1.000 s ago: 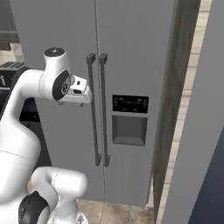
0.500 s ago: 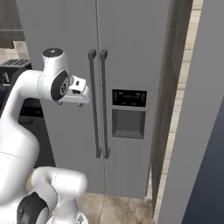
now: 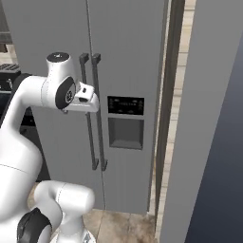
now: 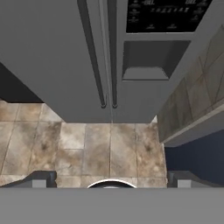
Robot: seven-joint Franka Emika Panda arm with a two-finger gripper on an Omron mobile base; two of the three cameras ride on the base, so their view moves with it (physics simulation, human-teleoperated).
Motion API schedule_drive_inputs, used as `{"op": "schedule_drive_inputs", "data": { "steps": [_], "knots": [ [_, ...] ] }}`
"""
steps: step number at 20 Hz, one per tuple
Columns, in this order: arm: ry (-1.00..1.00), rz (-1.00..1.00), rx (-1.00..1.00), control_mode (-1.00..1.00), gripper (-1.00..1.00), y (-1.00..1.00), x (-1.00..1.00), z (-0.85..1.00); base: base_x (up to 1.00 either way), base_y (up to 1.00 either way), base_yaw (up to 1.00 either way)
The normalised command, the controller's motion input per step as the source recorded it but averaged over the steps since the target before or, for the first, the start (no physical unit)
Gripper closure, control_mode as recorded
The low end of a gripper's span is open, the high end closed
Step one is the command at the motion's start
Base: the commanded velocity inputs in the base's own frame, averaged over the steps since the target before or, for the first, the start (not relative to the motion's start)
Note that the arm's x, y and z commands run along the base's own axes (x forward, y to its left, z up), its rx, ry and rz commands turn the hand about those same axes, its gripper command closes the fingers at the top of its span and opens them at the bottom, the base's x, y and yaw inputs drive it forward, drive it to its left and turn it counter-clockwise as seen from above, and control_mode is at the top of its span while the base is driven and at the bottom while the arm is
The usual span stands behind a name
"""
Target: Retrieve the fish from the fridge and place it on the saucepan with marinade on the stove.
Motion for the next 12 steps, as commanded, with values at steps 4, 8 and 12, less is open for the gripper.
{"op": "schedule_drive_inputs", "data": {
  "steps": [4, 8, 12],
  "knots": [
    [0.0, 0.0, 0.0, 1.0, -1.0, 0.0, 0.0, 0.0, 0.03, 0.0, 0.0],
    [0.0, 0.0, 0.0, 1.0, -1.0, 0.0, 0.0, 0.0, 0.45, 0.0, 0.0],
    [0.0, 0.0, 0.0, 1.0, -1.0, 0.0, 0.0, 0.0, 0.25, 0.0, 0.0]
  ]
}}
